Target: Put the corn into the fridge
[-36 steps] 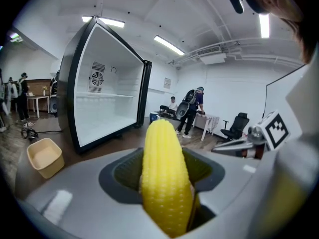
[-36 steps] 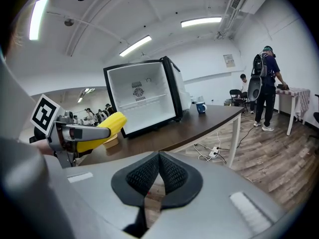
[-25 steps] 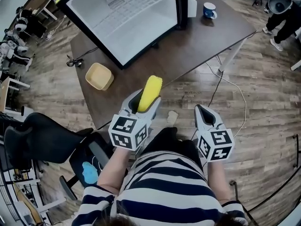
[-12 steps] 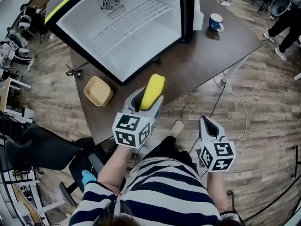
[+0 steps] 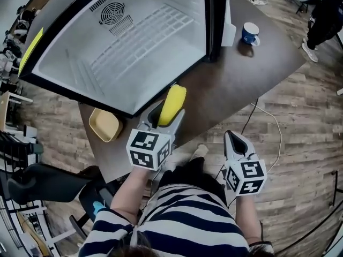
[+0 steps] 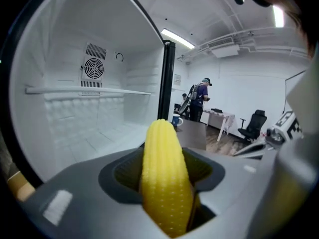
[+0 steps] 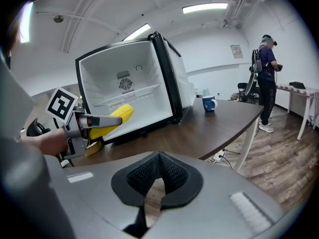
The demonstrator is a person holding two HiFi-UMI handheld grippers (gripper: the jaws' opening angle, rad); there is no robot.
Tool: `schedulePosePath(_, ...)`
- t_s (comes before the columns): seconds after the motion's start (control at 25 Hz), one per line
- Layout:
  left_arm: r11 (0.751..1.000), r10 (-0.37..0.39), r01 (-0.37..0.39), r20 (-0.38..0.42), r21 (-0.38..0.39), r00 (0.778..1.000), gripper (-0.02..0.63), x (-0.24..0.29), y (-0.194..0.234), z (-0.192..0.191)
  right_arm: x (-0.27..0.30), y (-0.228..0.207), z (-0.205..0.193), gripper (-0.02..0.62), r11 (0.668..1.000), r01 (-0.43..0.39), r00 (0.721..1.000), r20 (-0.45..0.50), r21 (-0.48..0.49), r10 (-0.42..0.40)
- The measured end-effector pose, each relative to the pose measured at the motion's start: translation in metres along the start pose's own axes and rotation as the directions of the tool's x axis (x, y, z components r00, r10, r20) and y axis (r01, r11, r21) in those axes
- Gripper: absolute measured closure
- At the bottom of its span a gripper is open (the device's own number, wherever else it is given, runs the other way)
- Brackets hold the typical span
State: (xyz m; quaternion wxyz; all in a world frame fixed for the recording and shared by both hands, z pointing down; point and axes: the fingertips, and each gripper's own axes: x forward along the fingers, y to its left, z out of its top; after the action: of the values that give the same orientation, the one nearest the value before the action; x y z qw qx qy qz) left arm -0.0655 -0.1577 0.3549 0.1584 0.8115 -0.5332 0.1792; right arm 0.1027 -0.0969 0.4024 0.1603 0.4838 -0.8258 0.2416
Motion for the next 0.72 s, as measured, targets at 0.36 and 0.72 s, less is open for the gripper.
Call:
schedulePosePath(0.36,0.998,0.060,-0.060,-0.012,-0.006,0.998,0.606,0.046,0.047,0.015,0.060,-0.019,0.033,0.598,0.999,-0.007,1.000,-0.015,-0.031,0.006)
schedulePosePath(0.72,0.987,0.153,-0.153,0.005,0.039,0.988,0.606,0.076,0.085,0.027,0.111,-0.014,0.066,0.598,0.996,-0.039,0.999,-0.004,-0.082,0.039)
